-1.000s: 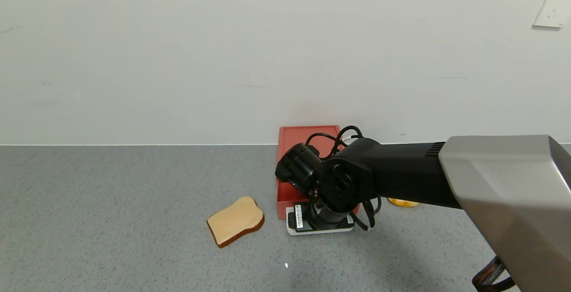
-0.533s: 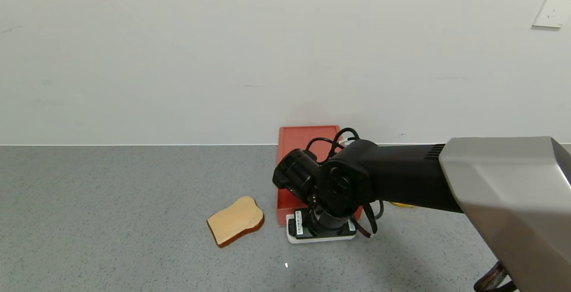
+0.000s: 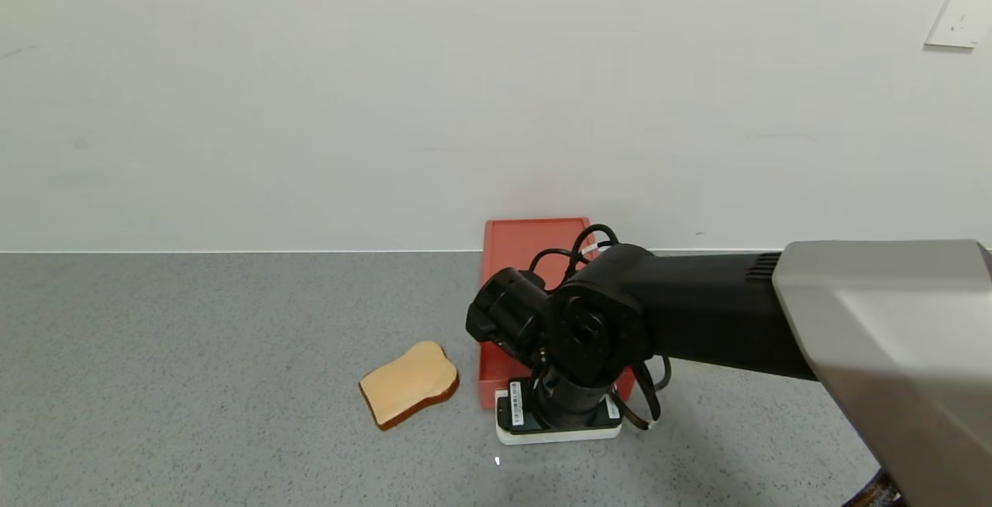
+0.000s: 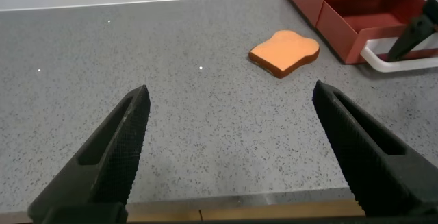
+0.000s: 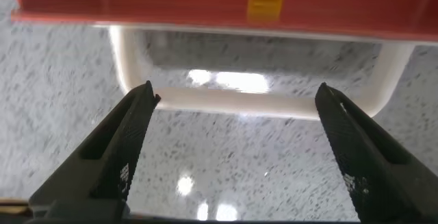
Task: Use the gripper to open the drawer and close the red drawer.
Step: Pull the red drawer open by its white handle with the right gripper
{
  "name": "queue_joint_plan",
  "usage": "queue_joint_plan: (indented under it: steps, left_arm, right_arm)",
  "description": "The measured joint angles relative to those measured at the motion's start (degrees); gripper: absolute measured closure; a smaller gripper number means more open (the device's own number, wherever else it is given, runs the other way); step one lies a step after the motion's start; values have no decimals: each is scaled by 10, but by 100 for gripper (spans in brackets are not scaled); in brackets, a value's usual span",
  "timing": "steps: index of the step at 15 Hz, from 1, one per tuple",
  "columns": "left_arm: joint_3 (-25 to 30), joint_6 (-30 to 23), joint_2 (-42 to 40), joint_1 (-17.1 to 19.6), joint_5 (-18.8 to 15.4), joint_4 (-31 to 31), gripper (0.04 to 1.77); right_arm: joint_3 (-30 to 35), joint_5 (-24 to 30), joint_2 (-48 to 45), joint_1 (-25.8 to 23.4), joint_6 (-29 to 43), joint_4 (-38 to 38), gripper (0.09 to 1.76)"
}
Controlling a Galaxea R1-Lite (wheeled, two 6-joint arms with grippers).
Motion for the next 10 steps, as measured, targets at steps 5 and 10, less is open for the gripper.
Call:
queue_joint_plan:
  steps: [5, 10]
  left_arm:
    - [0, 0, 0, 0, 0, 0, 9]
    - [0, -1, 0, 0, 2, 0, 9]
  right_arm:
    - [7, 3, -8, 13, 10, 10, 14]
    - [17, 15, -14, 18, 10, 11, 14]
